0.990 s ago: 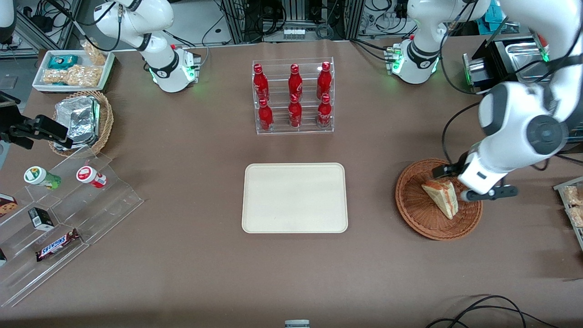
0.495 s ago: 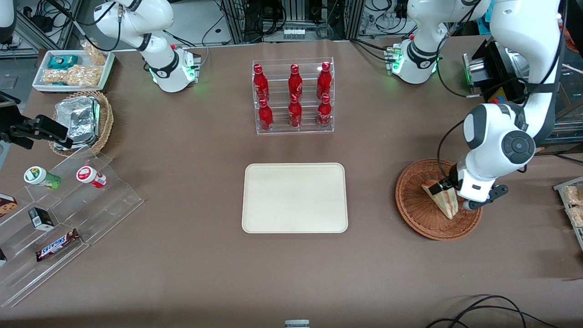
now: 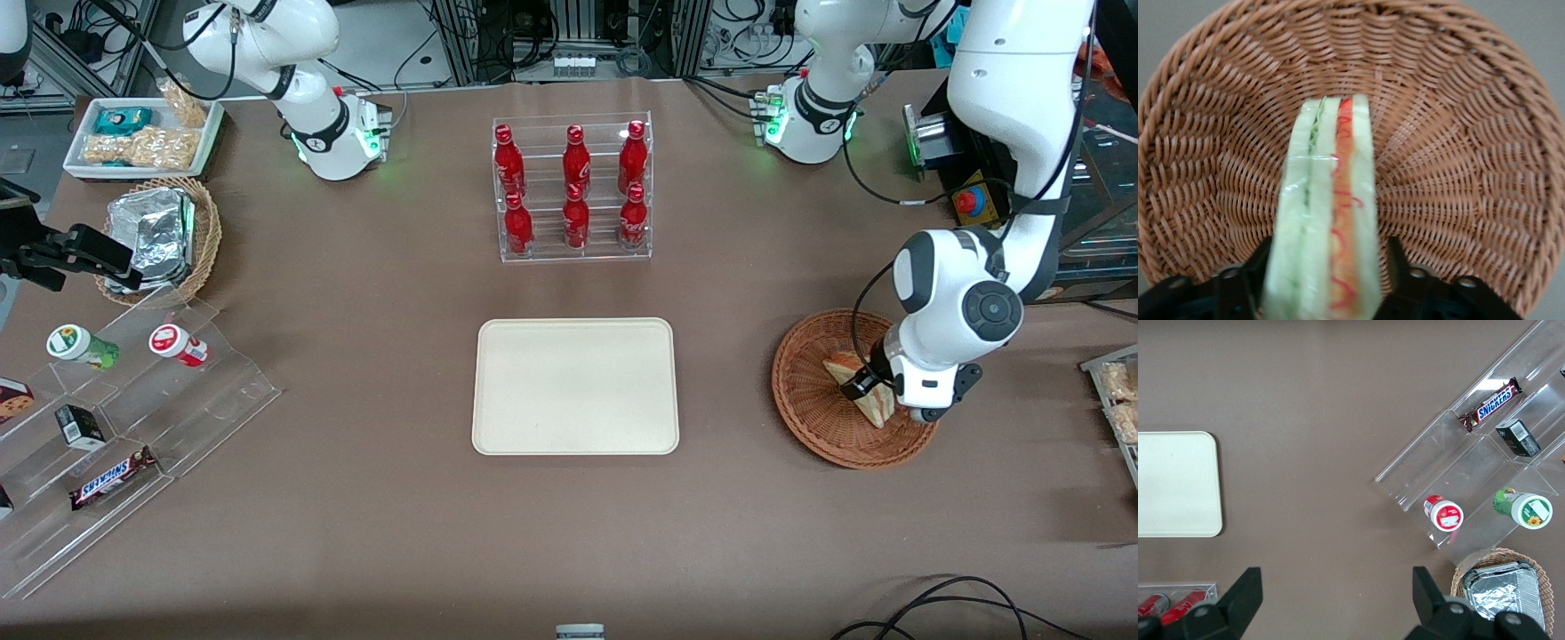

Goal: Place sandwich from basket to tray
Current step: 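Close the left gripper on the wrapped sandwich, then lift the sandwich and carry it with the left gripper over the cream tray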

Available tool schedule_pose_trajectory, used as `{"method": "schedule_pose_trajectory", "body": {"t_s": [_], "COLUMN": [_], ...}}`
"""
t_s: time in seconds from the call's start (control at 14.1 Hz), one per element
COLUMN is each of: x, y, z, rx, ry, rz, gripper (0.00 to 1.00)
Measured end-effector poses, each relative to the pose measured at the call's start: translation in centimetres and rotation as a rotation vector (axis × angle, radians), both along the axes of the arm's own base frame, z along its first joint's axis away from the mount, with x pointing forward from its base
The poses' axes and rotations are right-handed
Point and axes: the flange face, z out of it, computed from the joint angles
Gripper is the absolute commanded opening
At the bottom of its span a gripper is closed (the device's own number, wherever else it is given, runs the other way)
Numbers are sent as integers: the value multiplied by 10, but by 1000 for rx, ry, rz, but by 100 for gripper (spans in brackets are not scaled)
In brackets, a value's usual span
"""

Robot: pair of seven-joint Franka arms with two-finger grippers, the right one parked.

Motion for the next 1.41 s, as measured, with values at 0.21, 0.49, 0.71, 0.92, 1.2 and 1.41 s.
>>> {"method": "schedule_pose_trajectory", "body": {"t_s": [0.21, 0.49, 0.71, 0.92, 1.2, 1.41], "x": [1, 14, 12, 4, 10, -5], "y": [-2, -34, -117, -227, -350, -424], "z": [21, 116, 134, 104, 79, 54], "rx": [4, 15, 19, -3, -39, -63], "ry": [73, 197, 173, 65, -10, -41], "rz": [3, -43, -156, -332, -512, -607], "gripper": [10, 10, 8, 9, 8, 8]}}
